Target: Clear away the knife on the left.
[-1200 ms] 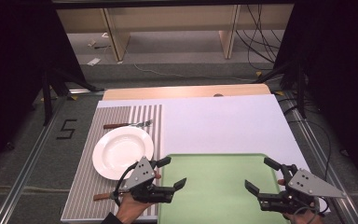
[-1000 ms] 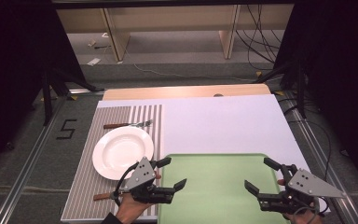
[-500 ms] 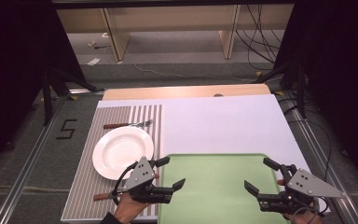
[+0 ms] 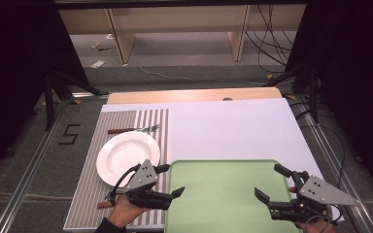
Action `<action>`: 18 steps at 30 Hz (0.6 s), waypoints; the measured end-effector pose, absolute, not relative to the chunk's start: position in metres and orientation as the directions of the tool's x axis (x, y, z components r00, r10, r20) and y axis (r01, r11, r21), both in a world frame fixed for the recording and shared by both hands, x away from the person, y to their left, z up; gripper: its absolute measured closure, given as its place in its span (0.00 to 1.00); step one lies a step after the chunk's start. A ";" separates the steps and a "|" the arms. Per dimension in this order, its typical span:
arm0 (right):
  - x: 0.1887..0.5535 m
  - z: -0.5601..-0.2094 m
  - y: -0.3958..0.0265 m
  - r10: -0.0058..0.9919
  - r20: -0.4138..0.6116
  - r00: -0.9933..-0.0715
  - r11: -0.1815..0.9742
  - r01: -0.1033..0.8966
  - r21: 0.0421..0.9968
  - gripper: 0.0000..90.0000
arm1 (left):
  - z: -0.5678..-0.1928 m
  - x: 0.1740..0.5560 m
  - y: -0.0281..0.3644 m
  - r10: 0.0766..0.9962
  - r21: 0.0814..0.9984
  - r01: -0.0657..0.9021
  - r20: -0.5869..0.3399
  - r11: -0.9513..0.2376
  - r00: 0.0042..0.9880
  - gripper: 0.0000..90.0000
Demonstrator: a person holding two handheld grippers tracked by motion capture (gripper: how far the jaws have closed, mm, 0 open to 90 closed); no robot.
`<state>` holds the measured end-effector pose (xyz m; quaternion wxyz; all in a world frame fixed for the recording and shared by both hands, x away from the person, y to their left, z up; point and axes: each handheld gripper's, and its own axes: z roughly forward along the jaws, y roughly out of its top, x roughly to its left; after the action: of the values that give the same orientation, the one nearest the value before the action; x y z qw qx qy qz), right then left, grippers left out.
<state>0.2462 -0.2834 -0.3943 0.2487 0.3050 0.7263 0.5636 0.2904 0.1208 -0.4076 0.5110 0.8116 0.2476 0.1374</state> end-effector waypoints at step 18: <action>0.247 -0.396 -0.283 0.729 -0.018 -0.685 0.182 0.169 0.969 0.11 | -0.402 0.293 0.140 0.496 0.723 0.291 0.081 -0.626 0.865 0.24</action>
<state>0.2474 -0.2834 -0.3957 0.2499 0.3086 0.7271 0.5600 0.2929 0.1399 -0.4016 0.3718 0.8911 0.2209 0.1375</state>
